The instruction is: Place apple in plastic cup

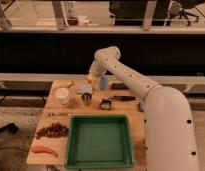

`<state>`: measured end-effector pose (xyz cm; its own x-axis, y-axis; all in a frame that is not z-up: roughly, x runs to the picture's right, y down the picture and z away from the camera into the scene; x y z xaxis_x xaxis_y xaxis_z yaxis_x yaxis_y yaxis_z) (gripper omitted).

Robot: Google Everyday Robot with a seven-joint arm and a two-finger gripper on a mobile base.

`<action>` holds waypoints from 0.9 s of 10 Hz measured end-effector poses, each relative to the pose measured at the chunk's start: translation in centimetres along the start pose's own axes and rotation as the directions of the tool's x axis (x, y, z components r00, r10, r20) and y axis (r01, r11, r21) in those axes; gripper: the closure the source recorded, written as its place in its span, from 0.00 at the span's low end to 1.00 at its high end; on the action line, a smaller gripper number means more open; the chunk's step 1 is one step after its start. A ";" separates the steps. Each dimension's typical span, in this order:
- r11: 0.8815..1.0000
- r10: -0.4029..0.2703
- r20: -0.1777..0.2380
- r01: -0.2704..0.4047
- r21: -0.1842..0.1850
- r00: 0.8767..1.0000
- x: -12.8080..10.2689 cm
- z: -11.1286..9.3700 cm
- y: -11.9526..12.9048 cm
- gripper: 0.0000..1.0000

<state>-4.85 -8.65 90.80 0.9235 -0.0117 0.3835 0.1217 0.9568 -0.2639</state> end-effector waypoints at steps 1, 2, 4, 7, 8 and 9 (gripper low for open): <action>1.000 0.006 0.003 -0.006 0.005 1.000 0.3 0.2 -0.1 1.00; 1.000 0.013 0.004 -0.013 0.010 1.000 0.8 0.4 -0.4 1.00; 0.999 0.035 0.009 -0.036 0.025 0.999 2.1 0.6 -0.6 1.00; 0.997 0.060 0.024 -0.061 0.047 0.998 3.0 0.6 -1.1 1.00; 0.996 0.073 0.033 -0.074 0.056 0.997 3.3 0.4 -1.3 1.00; 0.994 0.086 0.042 -0.088 0.062 0.995 3.7 0.2 -1.4 1.00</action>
<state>-1.70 -9.94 92.77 0.9143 0.0825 0.3965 0.0170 0.9704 -0.2411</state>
